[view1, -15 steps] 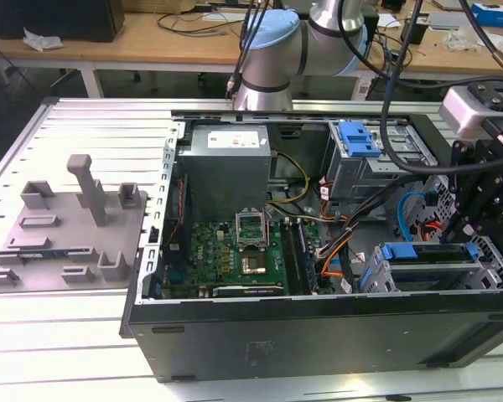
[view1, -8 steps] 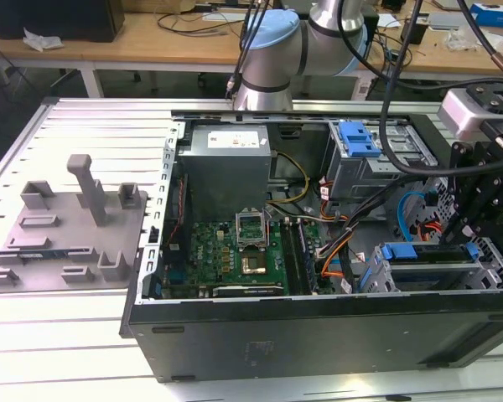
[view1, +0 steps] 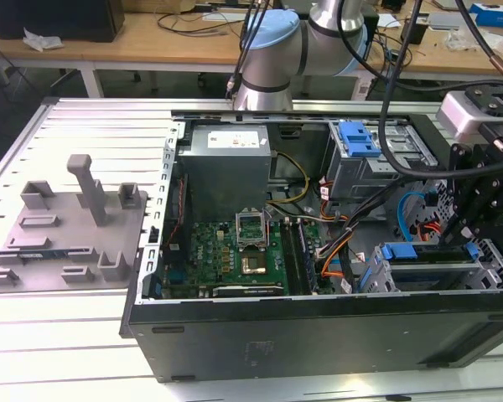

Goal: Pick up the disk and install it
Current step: 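Insert the first disk wire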

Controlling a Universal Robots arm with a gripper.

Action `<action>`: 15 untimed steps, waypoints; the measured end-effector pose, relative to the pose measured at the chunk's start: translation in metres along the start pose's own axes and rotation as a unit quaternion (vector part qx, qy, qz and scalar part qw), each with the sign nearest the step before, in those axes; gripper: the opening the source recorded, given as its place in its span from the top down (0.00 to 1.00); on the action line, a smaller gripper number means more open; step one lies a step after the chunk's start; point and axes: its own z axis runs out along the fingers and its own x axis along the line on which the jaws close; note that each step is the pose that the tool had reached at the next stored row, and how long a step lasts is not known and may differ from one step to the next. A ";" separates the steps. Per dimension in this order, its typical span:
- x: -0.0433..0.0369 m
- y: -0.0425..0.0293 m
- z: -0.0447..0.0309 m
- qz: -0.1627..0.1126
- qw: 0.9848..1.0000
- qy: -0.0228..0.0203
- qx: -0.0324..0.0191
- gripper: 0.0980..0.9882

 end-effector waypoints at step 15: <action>0.0022 0.0000 0.0041 0.000 1.000 0.000 0.000 0.92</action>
